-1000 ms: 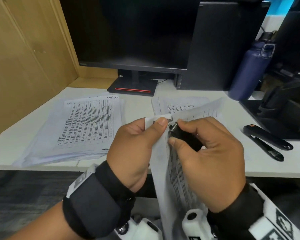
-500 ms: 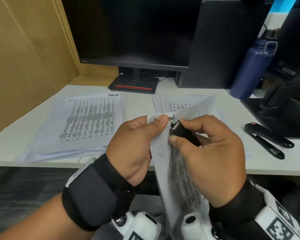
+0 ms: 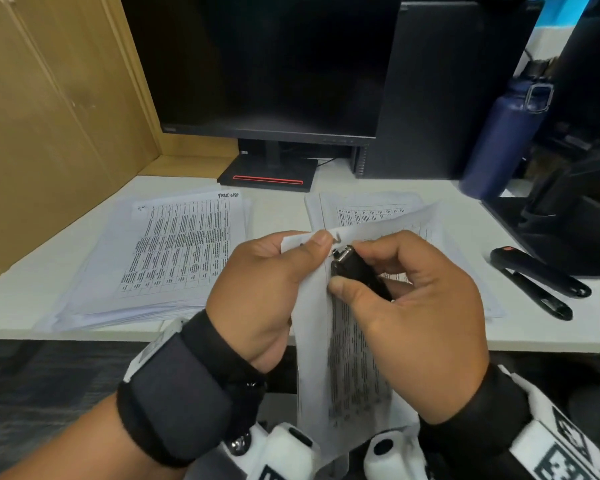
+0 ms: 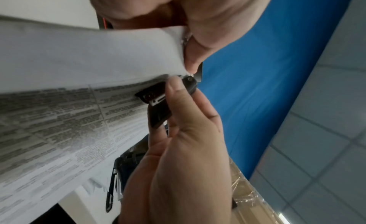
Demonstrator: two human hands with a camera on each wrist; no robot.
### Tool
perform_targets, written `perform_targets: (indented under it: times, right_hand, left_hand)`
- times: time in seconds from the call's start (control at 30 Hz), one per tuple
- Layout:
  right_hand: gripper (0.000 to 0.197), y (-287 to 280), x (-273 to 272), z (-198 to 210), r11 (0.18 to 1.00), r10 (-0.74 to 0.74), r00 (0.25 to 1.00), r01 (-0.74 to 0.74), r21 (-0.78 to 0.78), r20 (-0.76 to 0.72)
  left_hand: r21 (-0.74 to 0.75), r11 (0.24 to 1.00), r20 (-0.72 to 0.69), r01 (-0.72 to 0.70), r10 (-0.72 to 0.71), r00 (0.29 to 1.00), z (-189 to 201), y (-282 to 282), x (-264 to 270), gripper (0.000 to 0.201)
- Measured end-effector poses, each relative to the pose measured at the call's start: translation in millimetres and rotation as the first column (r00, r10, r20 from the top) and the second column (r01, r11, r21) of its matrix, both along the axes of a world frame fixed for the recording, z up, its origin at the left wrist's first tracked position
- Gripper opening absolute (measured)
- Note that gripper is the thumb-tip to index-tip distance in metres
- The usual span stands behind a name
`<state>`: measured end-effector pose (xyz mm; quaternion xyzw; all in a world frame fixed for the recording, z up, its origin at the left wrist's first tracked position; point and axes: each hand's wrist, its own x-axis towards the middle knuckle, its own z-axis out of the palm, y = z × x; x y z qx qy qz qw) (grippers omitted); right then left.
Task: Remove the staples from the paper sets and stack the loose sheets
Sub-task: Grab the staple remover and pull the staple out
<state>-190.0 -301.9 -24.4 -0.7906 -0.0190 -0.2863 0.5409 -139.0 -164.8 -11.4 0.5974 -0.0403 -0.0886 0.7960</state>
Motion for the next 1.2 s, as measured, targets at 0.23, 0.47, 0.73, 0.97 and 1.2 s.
perform_targets:
  times: [0.23,0.47,0.73,0.97,1.2]
  right_hand:
    - [0.029,0.8,0.2,6.3,0.993,0.040,0.999,-0.036,0.114,-0.036]
    - [0.027,1.7,1.3,9.2,0.987,0.070,0.996,-0.062,0.151,-0.049]
    - [0.026,-1.7,3.4,8.9,0.981,0.130,0.989,-0.118,0.153,-0.067]
    - [0.028,-3.0,2.8,6.3,0.991,0.126,0.992,-0.124,0.054,-0.032]
    - [0.035,-0.2,2.0,-1.1,0.920,-0.060,0.960,0.159,-0.359,0.272]
  left_hand:
    - [-0.066,0.998,-0.026,0.024,-0.026,0.999,0.3,3.8,3.9,0.027]
    - [-0.080,0.996,-0.003,0.041,-0.041,0.999,-2.5,5.1,6.9,0.031]
    - [-0.055,0.997,-0.031,0.048,-0.049,0.998,0.9,7.6,8.5,0.036]
    - [-0.063,0.995,-0.033,0.075,-0.077,0.997,-1.1,8.4,9.6,0.027]
    - [-0.091,0.994,0.014,0.062,-0.061,0.998,0.6,3.5,2.7,0.020]
